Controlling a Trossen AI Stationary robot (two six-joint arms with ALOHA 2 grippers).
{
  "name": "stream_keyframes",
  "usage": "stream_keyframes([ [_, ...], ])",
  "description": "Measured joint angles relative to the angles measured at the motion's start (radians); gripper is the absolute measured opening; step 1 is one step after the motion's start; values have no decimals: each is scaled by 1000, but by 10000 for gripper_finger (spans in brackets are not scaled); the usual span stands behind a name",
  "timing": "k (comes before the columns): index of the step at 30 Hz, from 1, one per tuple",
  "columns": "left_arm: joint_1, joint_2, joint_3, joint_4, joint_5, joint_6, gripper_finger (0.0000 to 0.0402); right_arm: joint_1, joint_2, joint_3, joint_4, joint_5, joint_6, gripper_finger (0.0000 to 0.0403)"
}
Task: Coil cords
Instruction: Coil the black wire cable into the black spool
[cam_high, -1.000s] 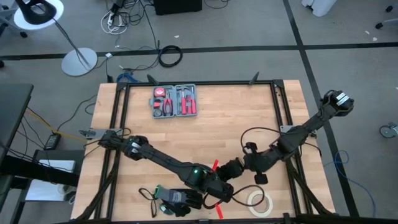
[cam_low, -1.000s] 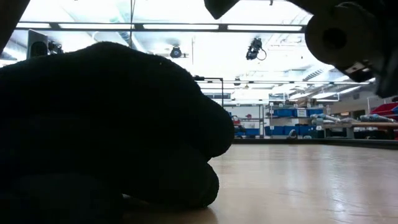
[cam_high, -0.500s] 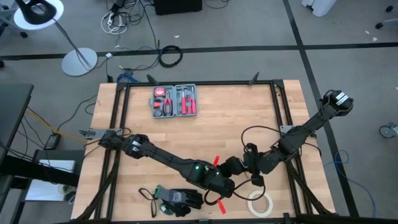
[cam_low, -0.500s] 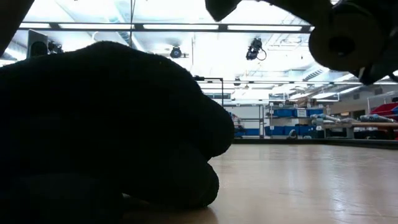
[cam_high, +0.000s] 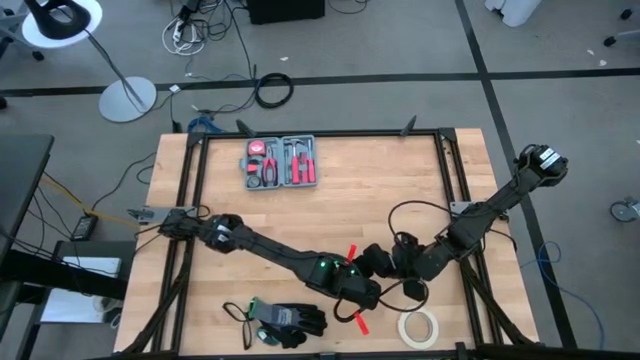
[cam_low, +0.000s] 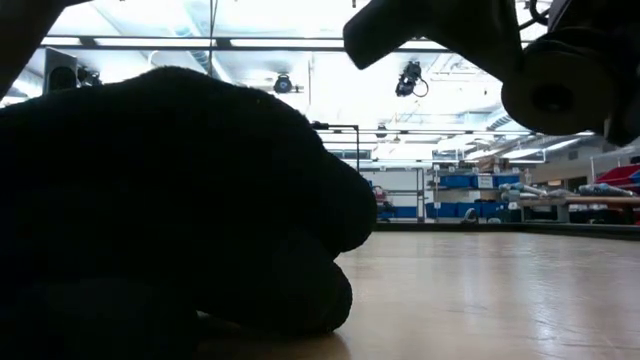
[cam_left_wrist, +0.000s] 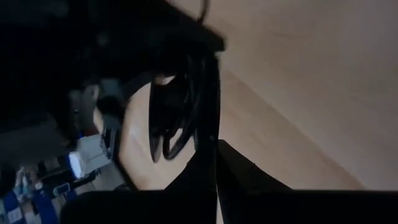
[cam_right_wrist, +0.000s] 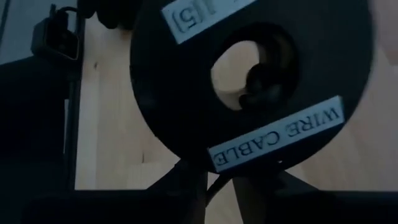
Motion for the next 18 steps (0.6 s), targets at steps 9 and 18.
stream_keyframes([
  [9,16,0,0,-2,-6,-12,0,25,12,-36,27,4,83,66],
  [18,16,0,0,-28,5,-17,0,37,12,-50,-1,0,88,67],
])
